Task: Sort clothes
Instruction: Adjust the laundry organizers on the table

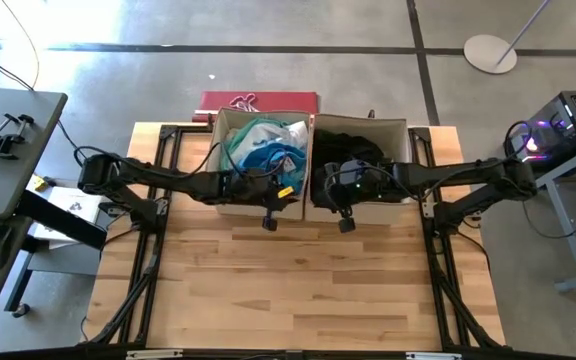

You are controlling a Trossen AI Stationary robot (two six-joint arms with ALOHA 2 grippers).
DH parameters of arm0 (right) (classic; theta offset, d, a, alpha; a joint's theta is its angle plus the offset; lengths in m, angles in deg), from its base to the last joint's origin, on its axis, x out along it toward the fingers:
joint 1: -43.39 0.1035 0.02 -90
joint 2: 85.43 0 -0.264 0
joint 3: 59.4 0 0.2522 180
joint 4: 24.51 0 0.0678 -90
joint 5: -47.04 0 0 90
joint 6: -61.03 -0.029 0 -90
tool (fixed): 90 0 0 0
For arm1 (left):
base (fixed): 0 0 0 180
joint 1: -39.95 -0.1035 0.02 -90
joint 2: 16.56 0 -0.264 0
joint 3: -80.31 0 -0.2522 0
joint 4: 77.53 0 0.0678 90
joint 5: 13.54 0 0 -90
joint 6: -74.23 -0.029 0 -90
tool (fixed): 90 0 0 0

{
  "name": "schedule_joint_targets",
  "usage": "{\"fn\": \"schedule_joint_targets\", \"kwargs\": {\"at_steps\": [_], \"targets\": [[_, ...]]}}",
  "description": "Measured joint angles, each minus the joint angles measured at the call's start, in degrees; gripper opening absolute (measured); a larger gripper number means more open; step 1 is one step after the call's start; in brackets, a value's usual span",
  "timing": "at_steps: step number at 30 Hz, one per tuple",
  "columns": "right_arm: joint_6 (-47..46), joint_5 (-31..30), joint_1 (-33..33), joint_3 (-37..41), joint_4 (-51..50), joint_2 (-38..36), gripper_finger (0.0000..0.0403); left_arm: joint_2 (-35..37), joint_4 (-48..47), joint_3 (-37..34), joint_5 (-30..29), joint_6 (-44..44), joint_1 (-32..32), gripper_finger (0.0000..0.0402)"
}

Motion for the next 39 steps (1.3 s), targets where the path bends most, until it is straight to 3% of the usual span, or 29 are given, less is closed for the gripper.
{"fn": "schedule_joint_targets", "kwargs": {"at_steps": [8, 11, 15, 20, 26, 32, 39], "targets": [[-4.9, -5.1, 0.3, -3.1, -4.6, -3.3, 0.0134, 0.2, 3.4, 0.2, 1.3, 5.3, -0.5, 0.0107], [-9.4, -5.7, 1.1, -7.9, -11.5, -5.3, 0.0174, 2.2, 1.2, 1.9, 0.7, 8.0, 0.3, 0.0143], [-17.9, -7.6, 3.3, -13.8, -23.9, -6.0, 0.0198, 6.0, -7.8, 6.0, -3.5, 11.3, 3.0, 0.0167], [-22.6, -11.7, 5.9, -13.6, -30.1, -6.0, 0.0201, 10.1, -28.0, 9.4, -9.0, 15.5, 6.1, 0.017], [-20.4, -14.0, 5.4, -7.0, -24.1, -4.9, 0.0202, 10.4, -45.4, 9.4, -9.8, 24.6, 4.2, 0.0157], [-16.3, -12.7, 3.8, -4.6, -16.9, -0.6, 0.0186, 8.1, -49.6, 9.3, -9.5, 27.4, 1.0, 0.0133], [-9.4, -12.2, 2.7, -4.7, -8.2, 5.8, 0.0078, 7.1, -49.4, 9.3, -7.5, 31.2, 0.3, 0.0072]]}}
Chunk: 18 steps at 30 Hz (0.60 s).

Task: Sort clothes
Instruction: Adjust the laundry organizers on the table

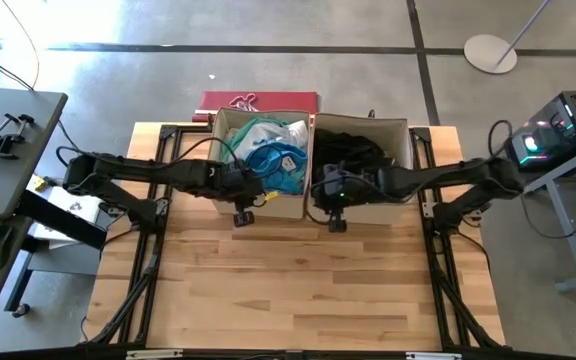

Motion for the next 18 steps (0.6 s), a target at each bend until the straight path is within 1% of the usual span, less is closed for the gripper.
{"fn": "schedule_joint_targets", "kwargs": {"at_steps": [3, 5, 7, 10, 14, 18], "targets": [[4.2, 1.3, 0.0, -0.4, 2.4, 2.0, 0.0025, 0.0, -0.1, 0.0, 0.2, 1.7, 0.8, 0.0037], [6.8, 2.0, 0.0, -0.5, 4.2, 3.0, 0.0008, 0.0, -0.5, 0.0, 0.3, 4.1, 1.4, 0.0013], [9.5, 2.2, -0.1, -0.6, 6.2, 3.8, 0.0011, 0.0, -1.2, 0.0, -0.2, 6.3, 2.1, 0.0005], [13.4, 3.4, -0.8, -0.6, 8.1, 4.4, 0.0007, 0.1, -2.0, 0.0, -1.1, 7.6, 3.4, 0.0008], [19.0, 8.5, -2.9, -0.6, 9.7, 4.6, 0.0005, 0.1, -2.8, 0.0, -1.5, 7.6, 4.8, 0.0002], [24.1, 13.5, -5.4, -0.6, 10.3, 4.8, 0.0002, 0.1, -4.7, 0.0, -4.1, 2.9, 5.6, 0.0003]]}}
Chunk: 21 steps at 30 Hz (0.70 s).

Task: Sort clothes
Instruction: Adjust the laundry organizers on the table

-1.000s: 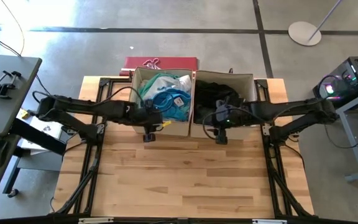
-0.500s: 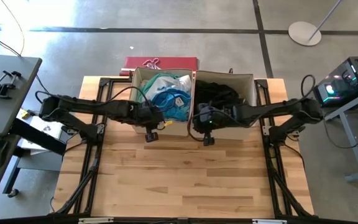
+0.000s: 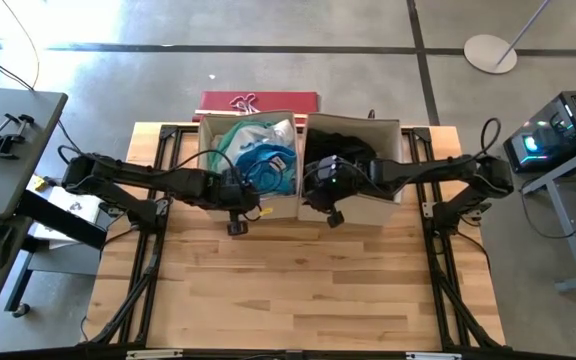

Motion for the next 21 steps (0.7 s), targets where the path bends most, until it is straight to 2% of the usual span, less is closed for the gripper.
{"fn": "schedule_joint_targets", "kwargs": {"at_steps": [5, 12, 15, 18, 21], "targets": [[6.0, 2.2, -1.8, 0.0, 0.4, 0.5, 0.0003, 0.0, 0.2, 0.0, -0.4, -9.6, -1.1, 0.0001], [13.4, -3.6, -1.6, -0.2, 1.6, 1.8, 0.0003, 0.1, 0.1, 0.0, -0.3, -23.7, -5.7, 0.0001], [15.9, -5.9, -1.6, -0.3, 1.8, 2.3, 0.0005, 0.1, 0.5, 0.0, 1.8, -27.8, -8.8, 0.0001], [18.1, -8.5, -1.6, -0.3, 1.7, 2.4, 0.0024, 0.2, 1.0, 0.0, 5.4, -30.1, -11.8, 0.0001], [19.1, -10.5, -1.5, -0.3, 1.7, 2.4, 0.0062, 0.2, 1.2, 0.0, 7.9, -31.2, -13.9, 0.0009]]}}
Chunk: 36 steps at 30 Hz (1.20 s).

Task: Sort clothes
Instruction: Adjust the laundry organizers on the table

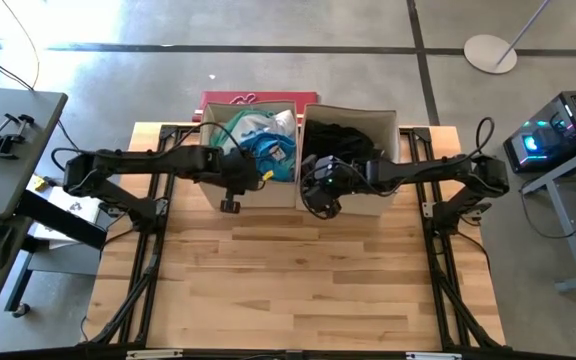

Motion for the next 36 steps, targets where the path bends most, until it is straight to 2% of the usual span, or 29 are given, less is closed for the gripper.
{"fn": "schedule_joint_targets", "kwargs": {"at_steps": [5, 10, 14, 21, 24, 28, 33, 36], "targets": [[-0.6, -7.3, 1.6, 0.2, 0.7, 0.1, 0.0138, 0.5, -0.4, -0.2, 2.7, 1.5, -1.4, 0.0051], [-6.8, -17.0, 6.4, 0.3, 1.4, -1.2, 0.0196, 4.5, -1.0, -0.2, 3.2, 5.2, -1.4, 0.0096], [-14.8, -20.3, 11.0, 0.3, 0.7, -3.7, 0.0217, 9.3, -0.6, -0.2, 4.5, 8.9, -1.1, 0.0114], [-30.4, -19.6, 17.9, 0.3, -7.8, -12.3, 0.022, 17.6, 2.0, -0.2, 3.4, 18.2, 0.6, 0.0111], [-41.5, -19.6, 20.2, 0.3, -14.8, -17.4, 0.022, 20.1, 3.3, -0.1, 0.5, 22.3, 2.2, 0.0107], [-63.1, -19.6, 22.6, 0.3, -30.1, -23.3, 0.0212, 21.5, 2.7, -0.1, -6.4, 27.8, 5.0, 0.01], [-91.0, -24.3, 24.9, 0.3, -55.5, -27.6, 0.0165, 21.7, -3.3, -0.1, -12.9, 35.8, 6.4, 0.0094], [-106.5, -27.0, 24.8, 0.3, -67.7, -28.6, 0.0128, 21.7, -9.1, -0.1, -18.8, 41.8, 5.3, 0.0089]]}}
